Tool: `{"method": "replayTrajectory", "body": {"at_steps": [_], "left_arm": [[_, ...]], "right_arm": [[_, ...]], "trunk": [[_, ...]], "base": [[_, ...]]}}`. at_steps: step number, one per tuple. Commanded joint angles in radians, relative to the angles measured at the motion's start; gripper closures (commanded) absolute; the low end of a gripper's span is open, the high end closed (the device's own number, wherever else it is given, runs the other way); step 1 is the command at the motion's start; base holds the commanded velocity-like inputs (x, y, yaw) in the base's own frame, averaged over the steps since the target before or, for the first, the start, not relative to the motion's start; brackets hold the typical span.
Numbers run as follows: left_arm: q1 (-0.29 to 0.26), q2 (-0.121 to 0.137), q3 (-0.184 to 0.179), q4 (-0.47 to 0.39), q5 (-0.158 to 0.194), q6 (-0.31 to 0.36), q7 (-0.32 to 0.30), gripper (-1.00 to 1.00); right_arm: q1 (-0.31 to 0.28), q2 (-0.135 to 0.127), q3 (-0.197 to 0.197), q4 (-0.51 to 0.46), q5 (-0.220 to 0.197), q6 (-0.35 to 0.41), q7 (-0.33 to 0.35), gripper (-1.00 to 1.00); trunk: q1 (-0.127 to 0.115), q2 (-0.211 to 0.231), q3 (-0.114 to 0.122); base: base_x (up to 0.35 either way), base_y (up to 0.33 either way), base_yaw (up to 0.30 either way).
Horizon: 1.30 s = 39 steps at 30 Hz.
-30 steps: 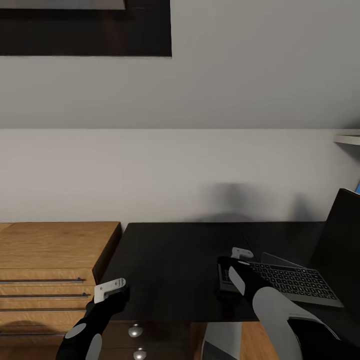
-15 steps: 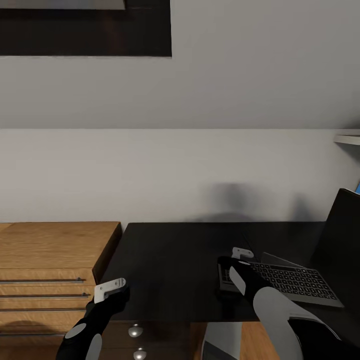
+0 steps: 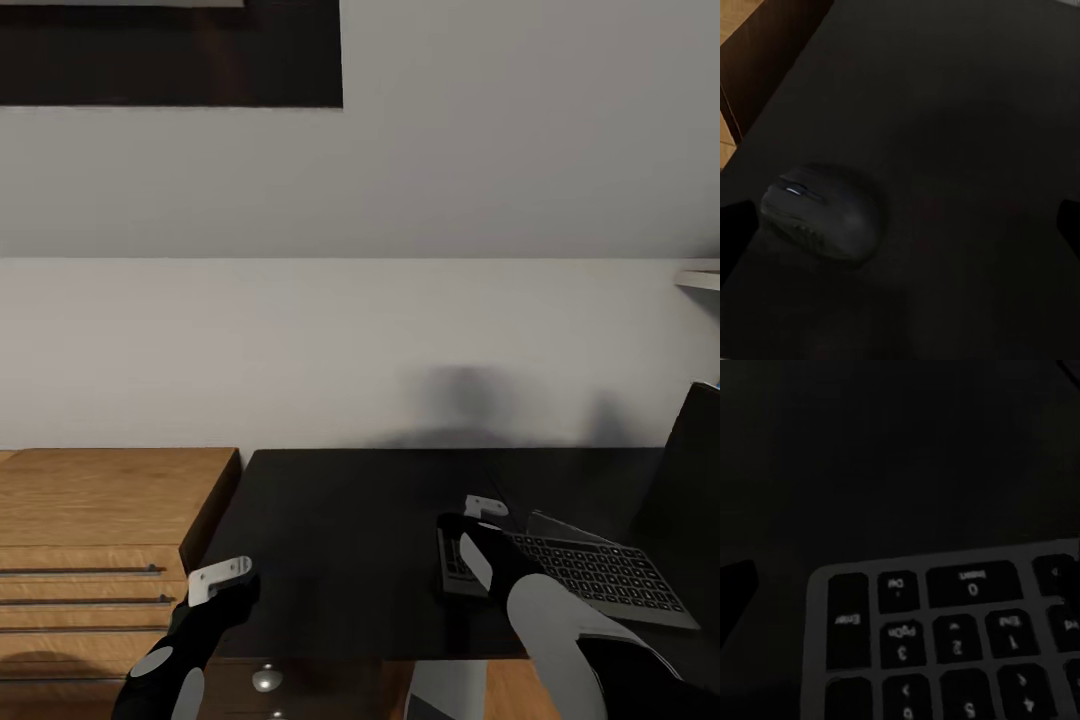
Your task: In the bedroom, organize the workspace by keeping the computer under the desk, ensuring the monitor is on the desk, placing the keyboard on the desk next to the monitor, placing the mouse on the desk next to the keyboard, moving the folder from the swivel chair onto the desk next to the mouse, stacking the notebook on top of the folder with the pen on top of the notebook, and positioning the swivel chair next to the desk.
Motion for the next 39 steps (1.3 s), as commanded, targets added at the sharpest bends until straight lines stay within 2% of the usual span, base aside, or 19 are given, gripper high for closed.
{"method": "replayTrajectory", "body": {"at_steps": [1, 15, 30, 39], "left_arm": [[-0.001, 0.000, 0.000, -0.001, 0.011, 0.004, 0.007, -1.00], [-0.001, 0.000, -0.001, -0.001, 0.010, 0.004, 0.007, -1.00], [-0.001, 0.000, -0.003, -0.002, 0.009, 0.005, 0.007, -1.00], [-0.001, 0.000, -0.001, -0.003, 0.010, 0.006, 0.007, -1.00]], "right_arm": [[0.000, 0.000, -0.002, -0.002, -0.009, 0.004, -0.003, -1.00], [0.000, 0.000, -0.002, -0.002, -0.008, 0.004, -0.003, -1.00], [0.000, -0.001, 0.000, 0.002, -0.003, 0.004, -0.005, -1.00], [0.000, -0.008, -0.001, -0.002, -0.008, 0.069, -0.002, -1.00]], "trunk": [[0.000, -0.001, -0.001], [0.000, -0.001, -0.001], [0.000, -0.001, -0.001], [0.000, -0.001, -0.001]], "base": [[0.266, 0.000, 0.000], [0.246, 0.000, 0.000], [0.028, -0.007, 0.000], [0.000, -0.143, 0.000]]}}
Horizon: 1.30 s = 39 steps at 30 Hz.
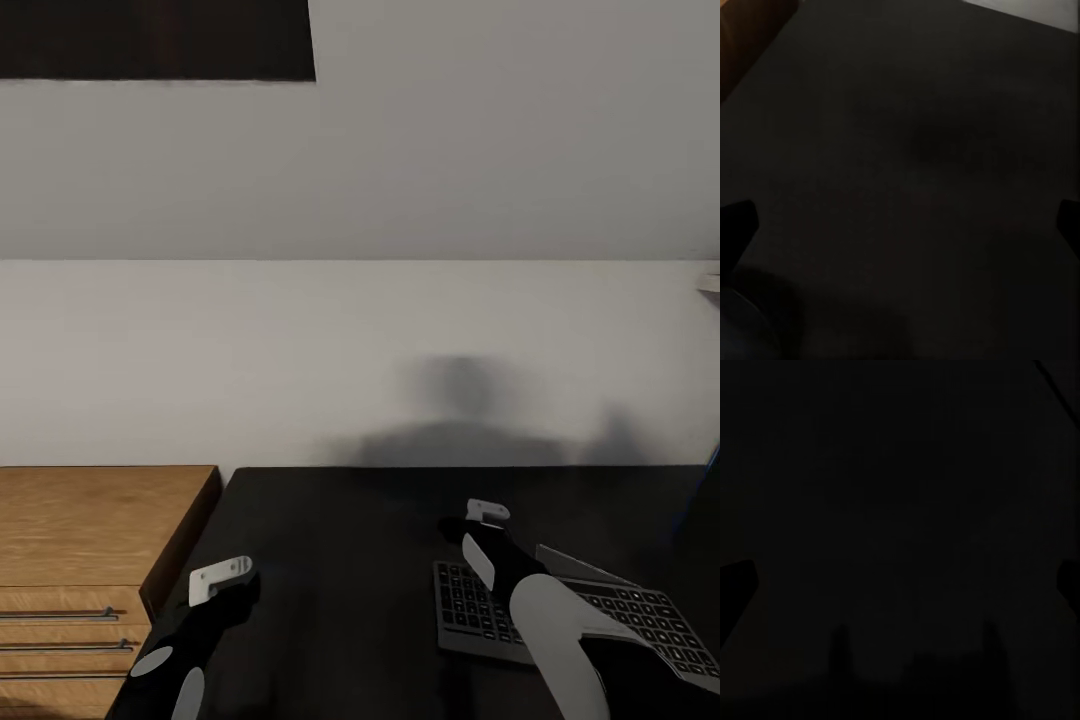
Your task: In the bedroom, organize the workspace by keeping the computer under the desk, ensuring the monitor is on the desk, placing the keyboard on the desk next to the monitor, placing the mouse on the desk next to the keyboard, moving the folder from the swivel chair onto the desk next to the mouse, stacking the notebook on top of the folder with the pen on top of the notebook, and positioning the swivel chair next to the desk.
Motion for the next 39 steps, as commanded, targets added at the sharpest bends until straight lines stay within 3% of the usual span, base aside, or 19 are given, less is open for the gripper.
{"method": "replayTrajectory", "body": {"at_steps": [1, 14, 22, 39], "left_arm": [[-0.001, 0.000, 0.000, -0.001, 0.011, 0.004, 0.007, -1.00], [-0.001, -0.003, 0.002, -0.001, 0.012, 0.002, 0.007, -1.00], [-0.001, -0.004, 0.000, -0.001, 0.013, 0.002, 0.008, -1.00], [-0.001, -0.004, 0.000, -0.001, 0.013, 0.003, 0.008, -1.00]], "right_arm": [[0.000, 0.001, -0.003, -0.002, -0.009, 0.005, -0.004, -1.00], [0.000, -0.001, -0.002, -0.003, -0.006, 0.012, -0.005, -1.00], [0.000, -0.001, -0.004, -0.003, -0.006, 0.073, -0.008, -1.00], [0.000, 0.000, -0.005, -0.006, -0.007, 0.077, -0.007, -1.00]], "trunk": [[0.000, -0.001, -0.001], [0.000, -0.001, -0.001], [0.031, -0.057, -0.026], [0.031, -0.057, -0.026]], "base": [[0.000, -0.010, 0.000], [0.000, -0.001, 0.000], [0.000, 0.000, 0.000], [0.000, 0.000, 0.000]]}}
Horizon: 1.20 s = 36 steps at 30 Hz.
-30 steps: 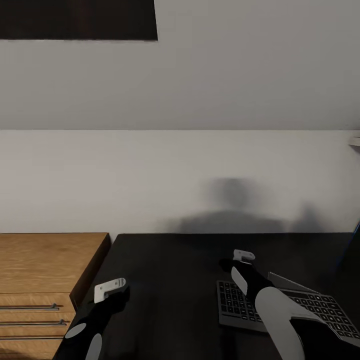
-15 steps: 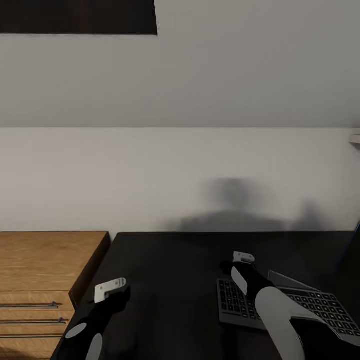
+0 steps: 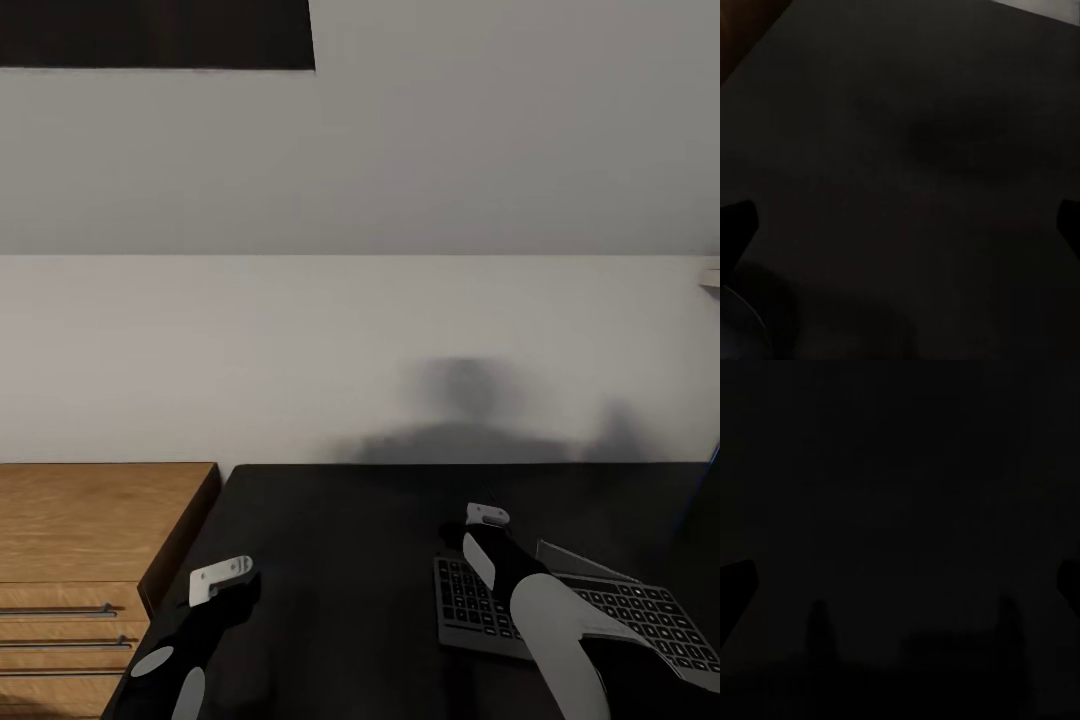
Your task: In the bedroom, organize the workspace by keeping the computer under the desk, ensuring the monitor is on the desk, placing the keyboard on the desk next to the monitor, placing the mouse on the desk next to the keyboard, moving the folder from the swivel chair onto the desk next to the mouse, stacking the notebook on top of the folder with the pen on top of the notebook, and positioning the swivel chair next to the desk.
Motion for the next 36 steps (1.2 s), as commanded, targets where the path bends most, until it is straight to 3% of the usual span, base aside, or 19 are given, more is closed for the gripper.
{"method": "replayTrajectory", "body": {"at_steps": [1, 5, 6, 11, 36], "left_arm": [[0.000, 0.000, 0.000, -0.001, 0.011, 0.004, 0.007, -1.00], [-0.001, 0.000, 0.001, -0.001, 0.011, 0.004, 0.007, -1.00], [0.000, 0.000, 0.000, -0.001, 0.010, 0.004, 0.007, -1.00], [-0.001, 0.000, 0.001, -0.001, 0.010, 0.004, 0.007, -1.00], [0.000, 0.003, 0.004, -0.001, 0.011, 0.004, 0.007, -1.00]], "right_arm": [[0.000, 0.001, -0.003, -0.002, -0.009, 0.004, -0.004, -1.00], [0.000, 0.000, -0.003, 0.000, -0.011, 0.007, -0.002, -1.00], [0.000, -0.008, -0.005, 0.002, -0.030, 0.050, 0.000, -1.00], [0.000, -0.009, -0.004, 0.002, -0.032, 0.053, 0.000, -1.00], [0.000, -0.007, -0.005, -0.002, -0.034, 0.054, 0.000, -1.00]], "trunk": [[0.000, -0.001, -0.001], [0.000, -0.001, -0.001], [0.004, -0.008, -0.004], [0.023, -0.043, -0.020], [0.023, -0.043, -0.020]], "base": [[0.000, 0.000, 0.000], [0.000, 0.000, 0.000], [0.000, 0.000, 0.000], [0.000, 0.000, 0.000], [-0.029, 0.000, 0.000]]}}
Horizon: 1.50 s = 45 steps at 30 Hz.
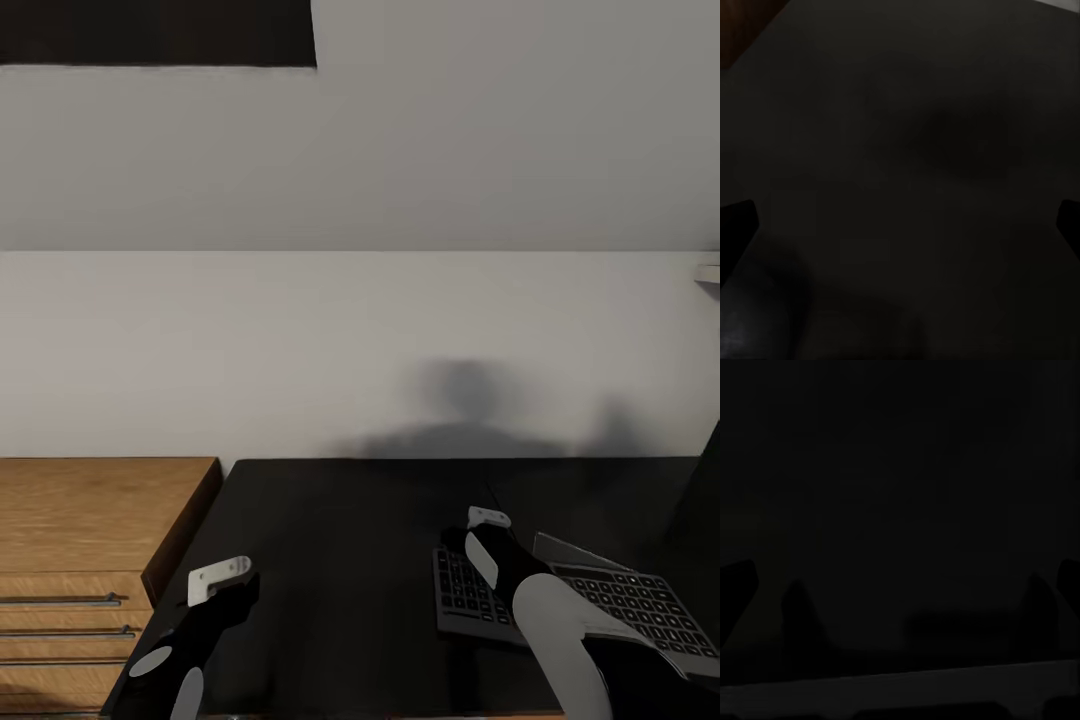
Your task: In the bedroom, organize the workspace by keeping the computer under the desk, ensuring the monitor is on the desk, placing the keyboard on the desk next to the monitor, placing the mouse on the desk next to the keyboard, moving the folder from the swivel chair onto the desk next to the mouse, stacking the notebook on top of the folder with the pen on top of the notebook, and positioning the swivel chair next to the desk.
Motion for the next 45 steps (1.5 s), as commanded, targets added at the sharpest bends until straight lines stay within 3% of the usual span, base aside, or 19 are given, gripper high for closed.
{"method": "replayTrajectory", "body": {"at_steps": [1, 45], "left_arm": [[-0.001, -0.001, 0.000, -0.001, 0.011, 0.004, 0.007, -1.00], [-0.001, -0.001, -0.002, -0.001, 0.011, 0.006, 0.007, -1.00]], "right_arm": [[0.000, 0.001, -0.002, -0.002, -0.011, 0.003, -0.006, -1.00], [0.000, 0.007, 0.005, -0.003, -0.009, -0.007, -0.005, -1.00]], "trunk": [[0.000, -0.001, -0.001], [0.000, -0.001, -0.001]], "base": [[-0.025, 0.000, 0.000], [-0.097, 0.000, 0.000]]}}
